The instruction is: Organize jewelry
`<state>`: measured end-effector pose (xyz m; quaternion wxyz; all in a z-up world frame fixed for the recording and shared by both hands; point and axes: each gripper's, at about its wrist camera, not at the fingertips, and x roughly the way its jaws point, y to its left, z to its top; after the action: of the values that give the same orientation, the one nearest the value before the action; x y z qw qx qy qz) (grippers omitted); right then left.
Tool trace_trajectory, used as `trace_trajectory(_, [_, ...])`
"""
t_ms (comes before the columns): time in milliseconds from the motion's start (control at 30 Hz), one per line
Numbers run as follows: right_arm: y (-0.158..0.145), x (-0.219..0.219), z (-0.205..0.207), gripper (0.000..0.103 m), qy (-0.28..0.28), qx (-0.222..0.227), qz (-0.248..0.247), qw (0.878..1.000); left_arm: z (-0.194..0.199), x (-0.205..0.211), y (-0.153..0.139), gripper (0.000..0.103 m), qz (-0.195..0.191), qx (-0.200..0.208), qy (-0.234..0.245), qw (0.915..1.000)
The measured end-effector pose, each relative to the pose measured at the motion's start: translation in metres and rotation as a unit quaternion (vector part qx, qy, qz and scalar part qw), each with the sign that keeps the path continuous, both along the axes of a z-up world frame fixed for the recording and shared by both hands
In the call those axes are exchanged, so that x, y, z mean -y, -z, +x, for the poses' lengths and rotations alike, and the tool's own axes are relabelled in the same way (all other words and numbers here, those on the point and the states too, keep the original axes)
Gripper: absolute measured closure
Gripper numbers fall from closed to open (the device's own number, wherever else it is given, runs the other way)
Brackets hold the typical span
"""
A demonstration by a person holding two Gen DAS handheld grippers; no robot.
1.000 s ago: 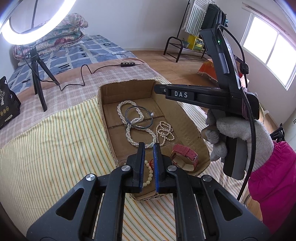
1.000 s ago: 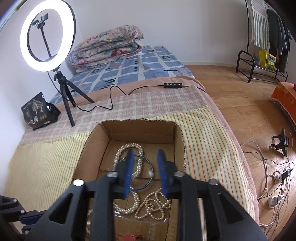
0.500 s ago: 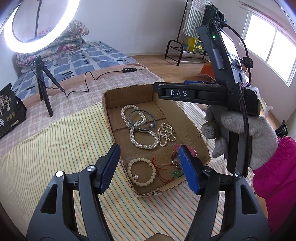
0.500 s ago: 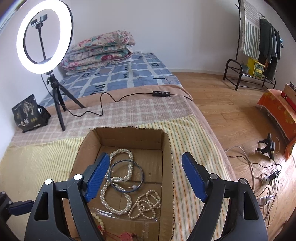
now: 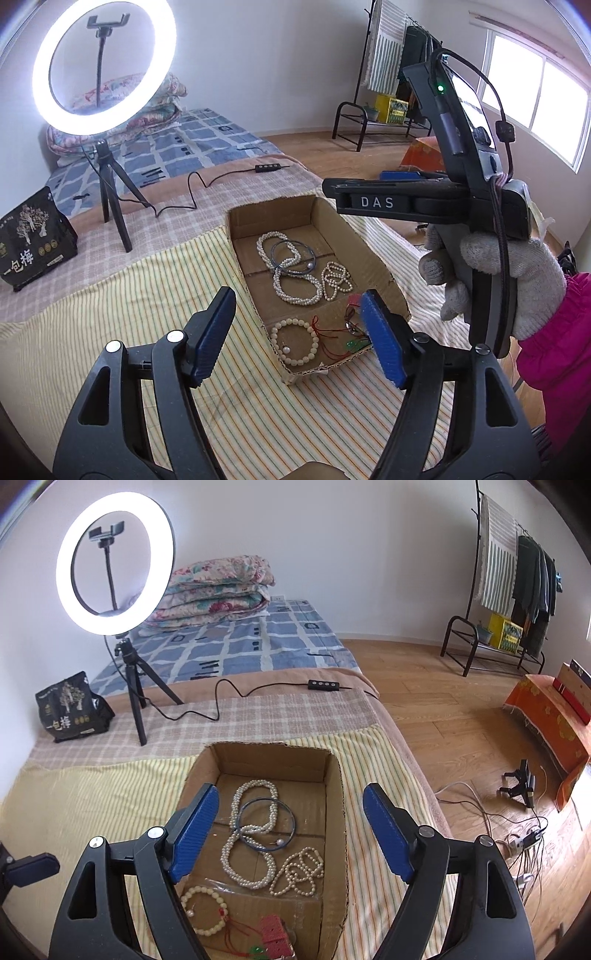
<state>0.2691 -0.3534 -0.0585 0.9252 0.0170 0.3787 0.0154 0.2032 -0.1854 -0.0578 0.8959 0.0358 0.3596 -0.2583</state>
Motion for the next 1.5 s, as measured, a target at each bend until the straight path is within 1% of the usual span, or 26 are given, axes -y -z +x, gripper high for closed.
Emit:
trace_trajectory(233, [-0.017, -0.006, -0.023, 0.023, -0.002, 0.016, 0.008, 1.0, -0.021, -0.014, -0.015, 0.03, 0.002, 0.024, -0.004, 0.9997])
trace_trajectory(333, [-0.026, -0.01, -0.035, 0.023, -0.003, 0.026, 0.0, 1.0, -0.028, -0.022, -0.02, 0.029, 0.0, 0.031, -0.009, 0.9995])
trace_trajectory(433, [-0.033, -0.014, -0.047, 0.023, -0.003, 0.034, -0.004, 0.999, -0.035, -0.03, -0.023, 0.022, -0.001, 0.042, -0.016, 0.999])
trace_trajectory(767, [-0.053, -0.025, -0.089, 0.023, 0.004, 0.058, -0.01, 0.998, -0.052, -0.057, -0.036, 0.02, 0.01, 0.072, -0.041, 0.9965])
trace_trajectory(833, [-0.055, -0.028, -0.098, 0.022, 0.004, 0.059, -0.013, 0.998, -0.056, -0.064, -0.039, 0.017, 0.008, 0.078, -0.048, 0.9957])
trace_trajectory(900, [-0.056, -0.031, -0.107, 0.022, 0.002, 0.06, -0.013, 0.998, -0.06, -0.069, -0.043, 0.01, 0.006, 0.088, -0.054, 0.9947])
trace_trajectory(1033, [-0.058, -0.038, -0.123, 0.022, -0.001, 0.062, -0.019, 0.998, -0.068, -0.08, -0.05, 0.007, 0.005, 0.106, -0.065, 0.9923])
trace_trajectory(1133, [-0.06, -0.044, -0.136, 0.022, 0.001, 0.07, -0.024, 0.997, -0.072, -0.083, -0.054, 0.006, 0.009, 0.116, -0.07, 0.9907])
trace_trajectory(1167, [-0.061, -0.044, -0.14, 0.022, 0.001, 0.072, -0.023, 0.997, -0.073, -0.084, -0.055, 0.004, 0.012, 0.12, -0.072, 0.99])
trace_trajectory(1200, [-0.062, -0.045, -0.143, 0.022, 0.001, 0.075, -0.021, 0.997, -0.075, -0.084, -0.056, 0.0, 0.015, 0.124, -0.073, 0.9895])
trace_trajectory(1333, [-0.065, -0.05, -0.156, 0.021, 0.006, 0.095, -0.026, 0.995, -0.083, -0.084, -0.058, 0.0, 0.029, 0.15, -0.078, 0.9852])
trace_trajectory(1400, [-0.066, -0.052, -0.16, 0.021, 0.01, 0.103, -0.031, 0.994, -0.085, -0.083, -0.058, 0.0, 0.034, 0.153, -0.077, 0.9847])
trace_trajectory(1500, [-0.069, -0.051, -0.163, 0.021, 0.013, 0.11, -0.021, 0.994, -0.086, -0.083, -0.059, 0.0, 0.038, 0.15, -0.077, 0.985])
